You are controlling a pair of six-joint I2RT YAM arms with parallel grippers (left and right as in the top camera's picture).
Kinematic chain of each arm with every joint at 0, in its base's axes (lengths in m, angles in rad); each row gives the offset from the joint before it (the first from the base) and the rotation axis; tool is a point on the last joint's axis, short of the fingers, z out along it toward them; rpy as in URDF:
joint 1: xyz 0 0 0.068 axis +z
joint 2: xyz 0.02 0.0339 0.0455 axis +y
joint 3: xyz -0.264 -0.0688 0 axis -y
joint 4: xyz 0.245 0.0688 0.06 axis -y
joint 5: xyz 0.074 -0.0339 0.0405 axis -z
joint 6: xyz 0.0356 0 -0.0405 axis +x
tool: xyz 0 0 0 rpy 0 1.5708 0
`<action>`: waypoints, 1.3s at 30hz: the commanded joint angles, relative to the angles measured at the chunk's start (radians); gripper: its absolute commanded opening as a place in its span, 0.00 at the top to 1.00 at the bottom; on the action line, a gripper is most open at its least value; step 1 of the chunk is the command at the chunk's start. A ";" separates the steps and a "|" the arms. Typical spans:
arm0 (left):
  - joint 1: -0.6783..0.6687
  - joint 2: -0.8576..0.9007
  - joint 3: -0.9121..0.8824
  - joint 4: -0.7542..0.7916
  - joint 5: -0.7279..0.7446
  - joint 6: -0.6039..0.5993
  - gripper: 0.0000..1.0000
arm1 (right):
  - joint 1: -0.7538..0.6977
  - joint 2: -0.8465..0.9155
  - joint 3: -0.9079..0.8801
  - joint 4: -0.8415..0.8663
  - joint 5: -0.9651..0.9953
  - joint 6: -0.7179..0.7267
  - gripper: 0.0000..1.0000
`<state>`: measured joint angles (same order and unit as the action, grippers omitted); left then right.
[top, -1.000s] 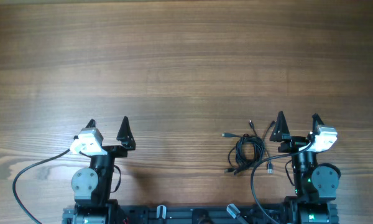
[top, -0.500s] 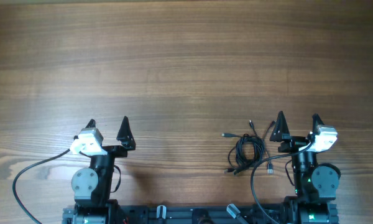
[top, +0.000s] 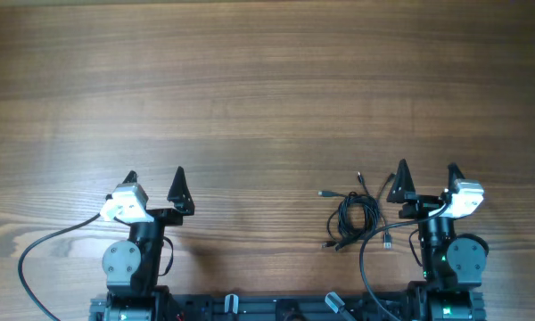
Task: Untangle cables
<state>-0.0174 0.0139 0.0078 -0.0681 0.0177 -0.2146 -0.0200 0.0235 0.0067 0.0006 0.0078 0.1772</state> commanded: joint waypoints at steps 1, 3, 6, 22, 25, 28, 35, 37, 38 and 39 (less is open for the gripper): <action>0.009 -0.007 -0.002 -0.008 0.015 -0.002 0.00 | 0.005 0.006 -0.001 0.005 -0.008 -0.018 0.00; 0.009 -0.007 -0.002 -0.008 0.015 -0.002 0.00 | 0.005 0.006 -0.001 0.005 -0.008 -0.018 0.00; 0.009 -0.007 -0.002 -0.008 0.015 -0.002 0.00 | 0.005 0.006 -0.001 0.005 -0.008 -0.018 0.00; 0.009 -0.007 0.021 -0.012 0.061 -0.003 0.00 | 0.005 0.006 -0.001 0.005 -0.008 -0.018 0.00; 0.009 -0.006 0.054 -0.069 0.064 -0.010 0.00 | 0.005 0.006 -0.001 0.005 -0.008 -0.018 0.00; 0.009 0.010 0.078 -0.103 0.064 -0.010 0.00 | 0.005 0.006 -0.001 0.005 -0.008 -0.018 0.00; 0.009 0.164 0.171 -0.110 0.074 -0.010 0.00 | 0.005 0.006 -0.001 0.005 -0.008 -0.018 0.00; 0.009 0.267 0.245 -0.110 0.135 -0.009 0.00 | 0.005 0.006 -0.001 0.005 -0.008 -0.018 0.00; 0.008 0.300 0.270 -0.116 0.152 -0.009 0.00 | 0.005 0.006 -0.001 0.005 -0.008 -0.018 0.00; 0.008 0.352 0.314 -0.134 0.174 -0.009 0.00 | 0.005 0.006 -0.001 0.005 -0.008 -0.018 0.00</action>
<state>-0.0174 0.2707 0.2192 -0.1852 0.1135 -0.2218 -0.0204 0.0296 0.0067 0.0006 0.0074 0.1772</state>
